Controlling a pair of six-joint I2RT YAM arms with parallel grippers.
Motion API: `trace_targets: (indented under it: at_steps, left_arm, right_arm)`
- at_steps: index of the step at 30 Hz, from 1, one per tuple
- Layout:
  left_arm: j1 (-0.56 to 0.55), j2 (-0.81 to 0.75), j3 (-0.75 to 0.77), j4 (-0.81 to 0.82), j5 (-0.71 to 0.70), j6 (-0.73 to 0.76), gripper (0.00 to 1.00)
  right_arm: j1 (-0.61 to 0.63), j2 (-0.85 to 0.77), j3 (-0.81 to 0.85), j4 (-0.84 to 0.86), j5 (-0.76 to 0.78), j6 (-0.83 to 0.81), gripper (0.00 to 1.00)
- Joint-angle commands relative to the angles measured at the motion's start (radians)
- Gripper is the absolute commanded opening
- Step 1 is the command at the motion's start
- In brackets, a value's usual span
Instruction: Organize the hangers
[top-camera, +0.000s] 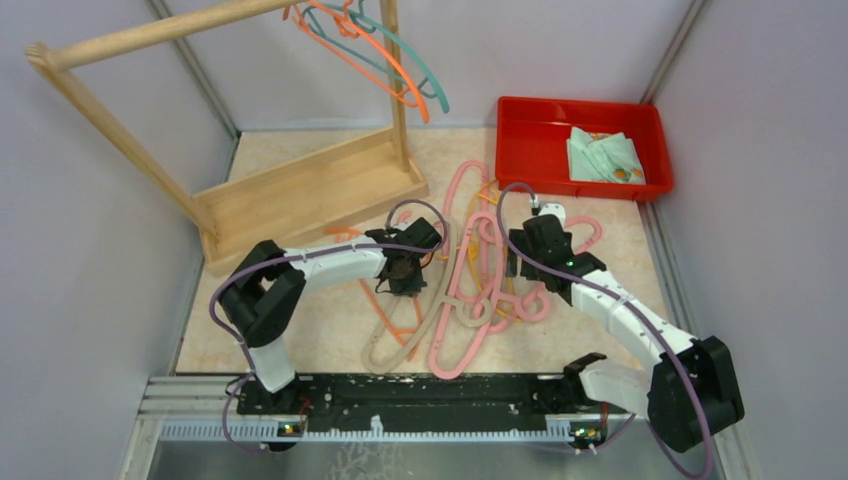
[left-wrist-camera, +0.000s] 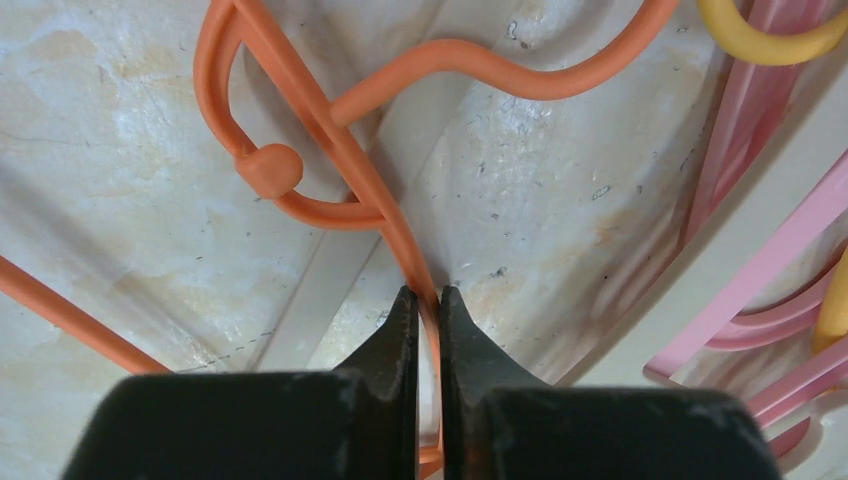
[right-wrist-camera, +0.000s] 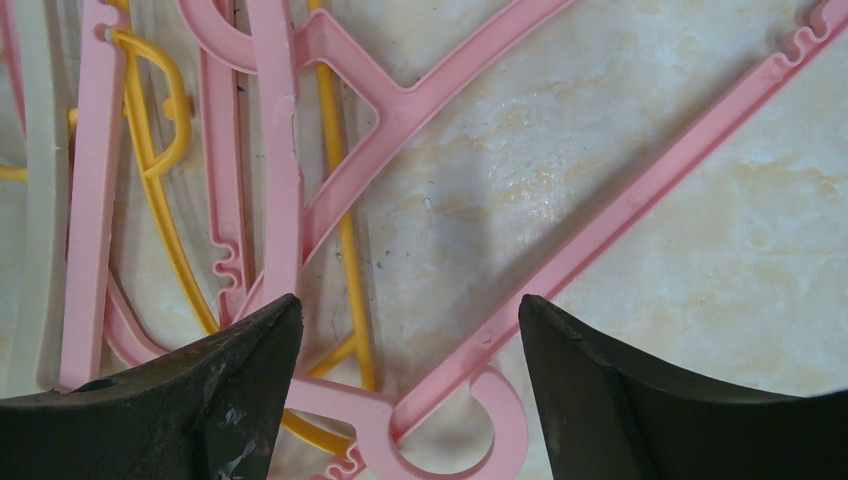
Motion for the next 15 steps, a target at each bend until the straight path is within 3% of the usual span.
trace_targets:
  at_steps: [1, 6, 15]
  left_arm:
    - [-0.004, 0.012, -0.006, -0.019, -0.042, 0.014, 0.01]
    - [-0.01, -0.06, 0.002, -0.042, -0.067, 0.068, 0.0]
    - [-0.023, -0.289, 0.074, -0.126, -0.243, 0.163, 0.0]
  right_arm:
    - [-0.009, -0.031, -0.001, 0.046, -0.007, 0.014, 0.8]
    - [-0.01, -0.036, -0.01, 0.055, -0.008, 0.02, 0.8]
    - [-0.01, -0.012, -0.008, 0.078, -0.014, 0.021, 0.8]
